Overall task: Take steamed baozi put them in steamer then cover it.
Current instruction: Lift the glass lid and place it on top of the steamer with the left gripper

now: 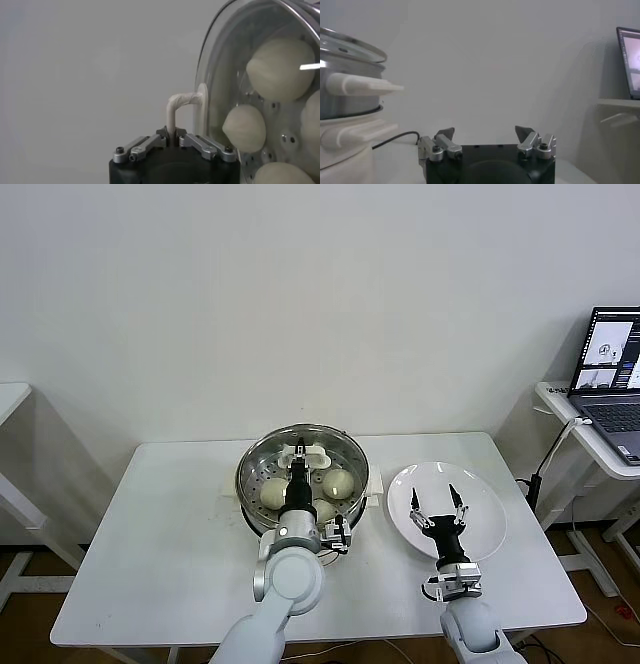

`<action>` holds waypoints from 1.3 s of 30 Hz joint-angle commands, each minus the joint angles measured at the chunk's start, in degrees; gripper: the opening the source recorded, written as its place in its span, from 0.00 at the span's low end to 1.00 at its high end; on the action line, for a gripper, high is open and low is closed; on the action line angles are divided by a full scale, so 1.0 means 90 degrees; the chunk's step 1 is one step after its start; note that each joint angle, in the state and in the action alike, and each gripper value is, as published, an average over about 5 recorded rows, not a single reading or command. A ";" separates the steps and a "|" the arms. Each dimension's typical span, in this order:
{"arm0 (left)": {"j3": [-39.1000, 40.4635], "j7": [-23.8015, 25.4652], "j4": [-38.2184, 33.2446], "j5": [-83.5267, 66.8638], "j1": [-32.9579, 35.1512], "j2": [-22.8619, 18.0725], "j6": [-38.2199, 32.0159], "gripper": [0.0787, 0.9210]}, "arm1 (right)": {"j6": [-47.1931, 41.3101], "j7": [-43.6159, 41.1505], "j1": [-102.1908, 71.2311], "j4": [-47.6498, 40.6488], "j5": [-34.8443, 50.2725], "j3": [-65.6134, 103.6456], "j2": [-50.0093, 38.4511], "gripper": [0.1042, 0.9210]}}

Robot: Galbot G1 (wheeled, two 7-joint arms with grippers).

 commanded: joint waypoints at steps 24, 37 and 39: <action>-0.0145 0.0025 0.0211 0.0068 0.0075 -0.0094 -0.0079 0.13 | 0.0002 0.0007 0.0061 0.0002 -0.0001 -0.0015 -0.0011 0.88; -0.0132 0.0092 -0.0319 -0.0154 0.0268 -0.0004 -0.0043 0.33 | -0.0004 0.0006 0.0049 0.0010 -0.0008 -0.0022 -0.0020 0.88; -0.0117 0.0104 -0.0505 -0.0237 0.0332 0.0061 -0.0032 0.40 | -0.0005 0.0008 0.0053 0.0013 -0.0008 -0.0023 -0.0018 0.88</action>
